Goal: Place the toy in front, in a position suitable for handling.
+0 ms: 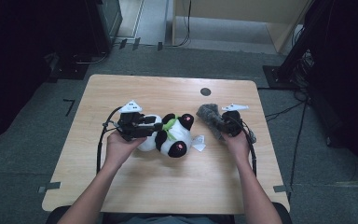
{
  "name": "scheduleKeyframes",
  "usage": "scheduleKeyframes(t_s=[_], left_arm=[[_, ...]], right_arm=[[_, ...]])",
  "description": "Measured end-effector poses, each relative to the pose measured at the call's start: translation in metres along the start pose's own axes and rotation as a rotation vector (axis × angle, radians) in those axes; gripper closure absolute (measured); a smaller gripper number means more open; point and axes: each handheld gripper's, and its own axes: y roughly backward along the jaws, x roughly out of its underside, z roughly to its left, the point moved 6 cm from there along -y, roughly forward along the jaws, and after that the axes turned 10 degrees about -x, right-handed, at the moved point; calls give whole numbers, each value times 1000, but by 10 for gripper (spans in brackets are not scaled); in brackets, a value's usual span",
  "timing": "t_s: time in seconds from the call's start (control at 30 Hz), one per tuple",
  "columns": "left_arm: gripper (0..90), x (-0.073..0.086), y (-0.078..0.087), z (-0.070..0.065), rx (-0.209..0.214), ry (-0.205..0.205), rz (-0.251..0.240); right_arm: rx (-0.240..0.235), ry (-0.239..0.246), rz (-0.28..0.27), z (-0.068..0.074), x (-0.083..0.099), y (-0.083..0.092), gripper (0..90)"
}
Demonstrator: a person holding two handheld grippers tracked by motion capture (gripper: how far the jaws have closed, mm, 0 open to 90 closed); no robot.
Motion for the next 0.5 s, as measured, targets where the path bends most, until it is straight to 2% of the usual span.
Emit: scheduleKeyframes(t_s=[0.03, 0.13, 0.37, 0.5], left_arm=[[468, 0, 1, 1, 8, -7, -6], [423, -1, 6, 4, -3, -27, -25], [379, -1, 14, 17, -1, -29, -40], [347, 1, 20, 24, -2, -44, -57]], right_arm=[[-8, -5, 1, 0, -1, 1, 756], [-30, -21, 1, 4, -5, 4, 761], [-34, -14, -3, 9, -9, 11, 762], [-42, -20, -12, 12, -12, 21, 763]])
